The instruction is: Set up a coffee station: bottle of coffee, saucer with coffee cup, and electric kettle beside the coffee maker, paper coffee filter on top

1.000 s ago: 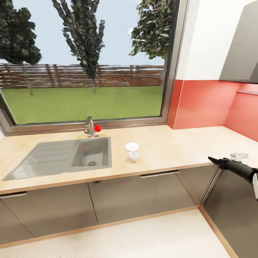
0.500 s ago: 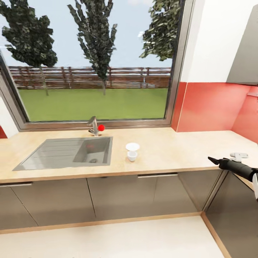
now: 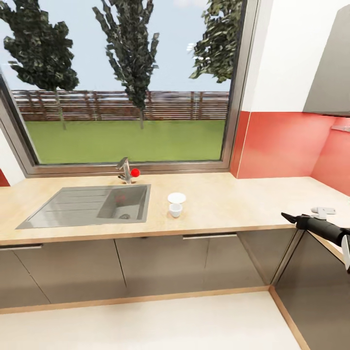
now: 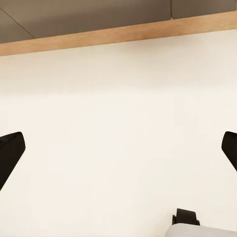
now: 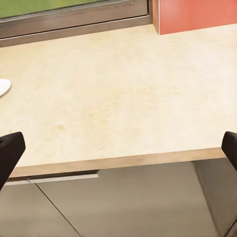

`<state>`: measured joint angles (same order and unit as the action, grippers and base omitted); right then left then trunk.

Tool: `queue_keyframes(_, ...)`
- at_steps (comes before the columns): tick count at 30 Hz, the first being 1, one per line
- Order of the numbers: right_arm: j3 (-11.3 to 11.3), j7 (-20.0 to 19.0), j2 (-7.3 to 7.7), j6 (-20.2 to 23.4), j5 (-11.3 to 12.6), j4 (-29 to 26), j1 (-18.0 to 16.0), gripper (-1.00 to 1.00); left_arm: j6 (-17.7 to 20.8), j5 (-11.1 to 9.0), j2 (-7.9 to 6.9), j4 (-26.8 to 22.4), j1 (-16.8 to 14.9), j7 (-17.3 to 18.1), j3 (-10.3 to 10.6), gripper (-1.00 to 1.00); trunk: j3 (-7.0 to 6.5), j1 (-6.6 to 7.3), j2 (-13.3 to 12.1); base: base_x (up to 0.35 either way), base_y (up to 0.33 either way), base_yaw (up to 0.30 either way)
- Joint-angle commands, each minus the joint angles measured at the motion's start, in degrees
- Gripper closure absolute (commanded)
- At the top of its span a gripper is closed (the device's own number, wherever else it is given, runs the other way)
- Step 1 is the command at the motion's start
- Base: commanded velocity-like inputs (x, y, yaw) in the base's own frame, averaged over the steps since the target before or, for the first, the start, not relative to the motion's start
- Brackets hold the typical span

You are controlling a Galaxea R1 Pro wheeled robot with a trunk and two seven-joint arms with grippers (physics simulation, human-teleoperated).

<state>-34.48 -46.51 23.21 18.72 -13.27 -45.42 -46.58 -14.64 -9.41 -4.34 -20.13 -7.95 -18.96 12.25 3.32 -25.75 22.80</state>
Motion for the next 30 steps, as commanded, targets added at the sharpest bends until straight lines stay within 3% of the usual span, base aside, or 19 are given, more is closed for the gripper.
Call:
queue_keyframes(1, -0.2, -0.4, -0.02, 0.3, -0.4, -0.1, -0.1, -1.00, -0.2, -0.6, -0.05, 0.0, -0.1, -0.3, 0.5, -1.00, 0.13, -0.04, 0.1, 0.000, 0.000, 0.000)
queue_keyframes(9, -0.2, -0.4, -0.05, 0.3, -0.4, -0.1, -0.1, -1.00, -0.2, -0.8, -0.11, 0.0, -0.1, -0.3, 0.5, -1.00, 0.13, -0.04, 0.1, 0.000, -0.007, 0.000)
queue_keyframes(15, -0.2, -0.4, -0.01, 0.3, -0.4, -0.2, -0.1, -1.00, -0.2, -0.6, -0.09, 0.0, -0.1, -0.3, 0.5, -1.00, 0.13, -0.04, 0.1, -0.001, -0.195, 0.026)
queue_keyframes(25, -0.2, -0.4, -0.01, 0.4, -0.4, -0.2, -0.1, -1.00, -0.2, -0.7, 0.14, -1.0, -0.3, -0.2, 0.5, -1.00, 0.13, -0.04, 0.1, -0.147, -0.112, 0.234)
queue_keyframes(30, -0.2, -0.4, -0.10, 0.4, -0.5, 0.2, -0.1, -1.00, -0.2, -0.7, 0.24, -4.0, -0.7, 0.1, 0.6, -1.00, 0.13, -0.04, 0.1, -0.020, -0.006, 0.101)
